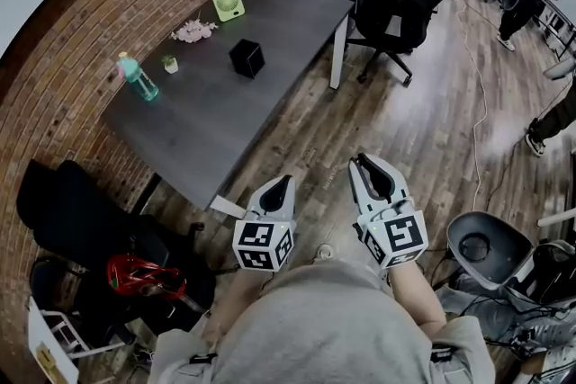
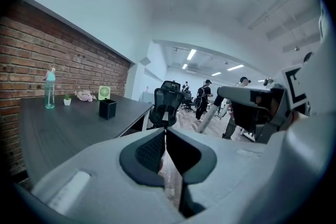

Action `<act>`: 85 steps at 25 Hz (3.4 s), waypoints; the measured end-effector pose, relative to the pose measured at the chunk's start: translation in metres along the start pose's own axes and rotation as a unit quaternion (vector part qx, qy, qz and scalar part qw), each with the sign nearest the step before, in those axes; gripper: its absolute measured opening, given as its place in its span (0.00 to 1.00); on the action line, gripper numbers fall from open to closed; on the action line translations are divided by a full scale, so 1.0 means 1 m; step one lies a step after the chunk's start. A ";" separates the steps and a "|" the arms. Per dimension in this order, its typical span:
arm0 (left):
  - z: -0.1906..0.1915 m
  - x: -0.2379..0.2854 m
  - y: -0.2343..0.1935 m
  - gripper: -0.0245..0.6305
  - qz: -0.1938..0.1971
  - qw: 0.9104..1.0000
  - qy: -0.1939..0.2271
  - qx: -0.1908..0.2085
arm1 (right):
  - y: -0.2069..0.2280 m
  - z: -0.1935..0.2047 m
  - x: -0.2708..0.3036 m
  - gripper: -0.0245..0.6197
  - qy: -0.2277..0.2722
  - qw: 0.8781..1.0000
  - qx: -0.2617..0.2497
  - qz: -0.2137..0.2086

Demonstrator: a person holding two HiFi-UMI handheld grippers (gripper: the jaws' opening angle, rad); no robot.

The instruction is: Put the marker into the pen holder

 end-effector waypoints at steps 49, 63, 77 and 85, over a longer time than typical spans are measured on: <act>-0.084 0.122 -0.158 0.07 -0.111 0.992 0.019 -0.058 | 0.046 -0.059 0.228 0.13 0.006 0.993 -0.029 -0.118; -0.138 0.170 -0.251 0.07 -0.132 0.989 0.017 -0.069 | 0.054 -0.105 0.348 0.13 0.006 0.989 -0.034 -0.142; -0.157 0.198 -0.313 0.07 -0.141 0.986 0.016 -0.083 | 0.049 -0.120 0.427 0.13 0.000 0.988 -0.041 -0.151; -0.161 0.202 -0.338 0.07 -0.149 0.984 0.016 -0.093 | 0.042 -0.130 0.465 0.13 0.003 0.985 -0.050 -0.164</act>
Point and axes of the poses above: the fingertips, and each gripper's own axes: x forward along the fingers, y to its right, z out of its underside, the point moved 2 cm from there along -x, backward along the fingers, and after that the axes turned 14 degrees about -y, right-handed, at the moved point
